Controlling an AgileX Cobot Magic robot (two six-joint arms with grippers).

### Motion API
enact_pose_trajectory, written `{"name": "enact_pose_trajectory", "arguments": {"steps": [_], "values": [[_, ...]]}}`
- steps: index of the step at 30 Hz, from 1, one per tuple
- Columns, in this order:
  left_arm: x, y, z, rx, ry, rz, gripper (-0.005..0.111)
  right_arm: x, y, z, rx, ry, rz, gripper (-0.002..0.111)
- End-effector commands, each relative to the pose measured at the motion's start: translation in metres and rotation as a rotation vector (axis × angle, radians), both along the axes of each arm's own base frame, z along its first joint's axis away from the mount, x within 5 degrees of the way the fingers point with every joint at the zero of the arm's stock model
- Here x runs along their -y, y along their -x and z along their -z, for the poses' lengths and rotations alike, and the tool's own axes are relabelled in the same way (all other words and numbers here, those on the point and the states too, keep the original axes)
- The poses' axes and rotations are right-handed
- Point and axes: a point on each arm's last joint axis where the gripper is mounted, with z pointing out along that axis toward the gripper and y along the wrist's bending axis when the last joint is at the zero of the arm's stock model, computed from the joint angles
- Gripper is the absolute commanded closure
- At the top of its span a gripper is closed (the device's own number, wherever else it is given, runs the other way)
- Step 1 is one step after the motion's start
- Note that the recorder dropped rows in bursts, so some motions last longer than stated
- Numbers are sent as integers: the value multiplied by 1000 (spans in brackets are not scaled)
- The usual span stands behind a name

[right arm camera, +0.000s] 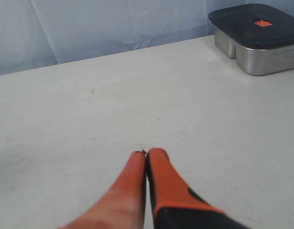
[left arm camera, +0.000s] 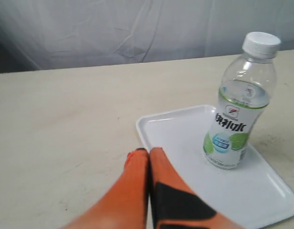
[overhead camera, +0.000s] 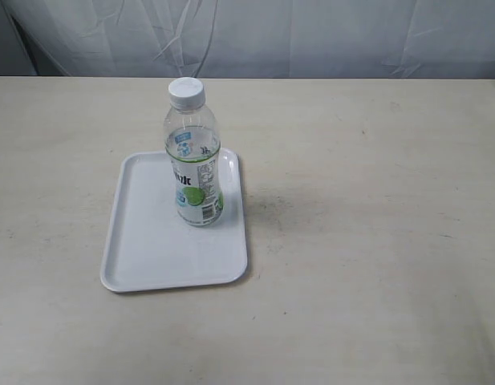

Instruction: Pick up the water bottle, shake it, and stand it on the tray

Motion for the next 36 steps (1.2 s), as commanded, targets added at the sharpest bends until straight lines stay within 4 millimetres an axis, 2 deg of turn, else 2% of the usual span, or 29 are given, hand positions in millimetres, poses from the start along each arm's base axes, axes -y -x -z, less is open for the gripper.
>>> {"name": "enact_pose_trajectory", "arguments": {"steps": [1,12,33,36], "values": [[-8,11,12,49,75,-93,107,0,0,0,5,4,4,104],[-16,28,30,112,39,-211,106,0,0,0,5,4,4,104],[-19,21,76,30,0,-268,106,0,0,0,5,4,4,104],[-20,20,75,48,-19,-270,106,0,0,0,5,4,4,104]]}}
